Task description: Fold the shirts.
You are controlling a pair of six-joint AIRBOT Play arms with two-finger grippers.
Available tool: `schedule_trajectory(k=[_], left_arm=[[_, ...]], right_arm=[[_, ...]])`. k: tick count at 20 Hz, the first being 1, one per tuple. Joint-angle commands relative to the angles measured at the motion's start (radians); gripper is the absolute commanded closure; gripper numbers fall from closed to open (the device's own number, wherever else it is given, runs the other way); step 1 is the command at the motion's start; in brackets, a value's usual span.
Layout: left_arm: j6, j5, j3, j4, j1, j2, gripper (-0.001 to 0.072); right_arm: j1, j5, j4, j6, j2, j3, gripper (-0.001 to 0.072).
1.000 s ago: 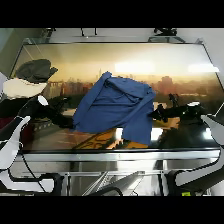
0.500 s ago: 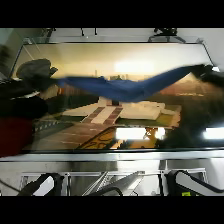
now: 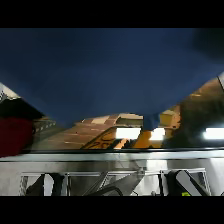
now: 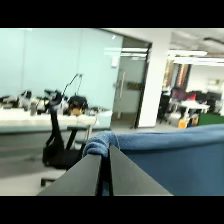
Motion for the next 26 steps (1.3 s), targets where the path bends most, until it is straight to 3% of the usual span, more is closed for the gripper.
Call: schedule_trajectory(k=[1, 3, 6, 8, 10, 14, 17, 20, 22, 26], left_arm=[[-0.127, -0.090, 0.073, 0.325, -0.161, -0.122, 0.0696], [-0.161, -0.108, 0.048, 0.493, -0.342, -0.214, 0.0696], [-0.204, -0.064, -0.042, 0.745, -0.582, -0.379, 0.0695], [-0.246, -0.003, -0.111, 0.927, -0.662, -0.489, 0.0694], [-0.262, 0.066, -0.165, 1.048, -0.683, -0.632, 0.0694], [-0.255, 0.124, -0.107, 1.055, -0.655, -0.921, 0.0693], [-0.236, 0.092, 0.028, 1.060, -0.678, -1.065, 0.0693], [-0.238, 0.022, 0.137, 1.067, -0.687, -1.145, 0.0693], [-0.248, -0.032, 0.175, 1.082, -0.668, -1.145, 0.0694], [-0.305, -0.082, 0.104, 1.227, -0.624, -1.069, 0.0694]], right_arm=[[-0.006, 0.146, 0.061, 0.002, -0.106, -0.010, 0.0697], [0.105, 0.214, 0.048, -0.018, -0.185, -0.102, 0.0697], [0.455, 0.084, -0.270, -0.006, -0.320, -0.266, 0.0698], [0.569, 0.021, -0.433, 0.032, -0.463, -0.321, 0.0698], [0.582, -0.003, -0.430, 0.055, -0.646, -0.324, 0.0698], [0.536, -0.039, -0.180, 0.045, -0.952, -0.300, 0.0698], [0.497, 0.026, 0.022, 0.020, -1.088, -0.226, 0.0697], [0.473, 0.072, 0.006, 0.019, -1.101, -0.209, 0.0698], [0.438, 0.185, -0.024, 0.012, -1.096, -0.209, 0.0697], [0.400, 0.288, -0.322, 0.064, -1.054, -0.229, 0.0698]])
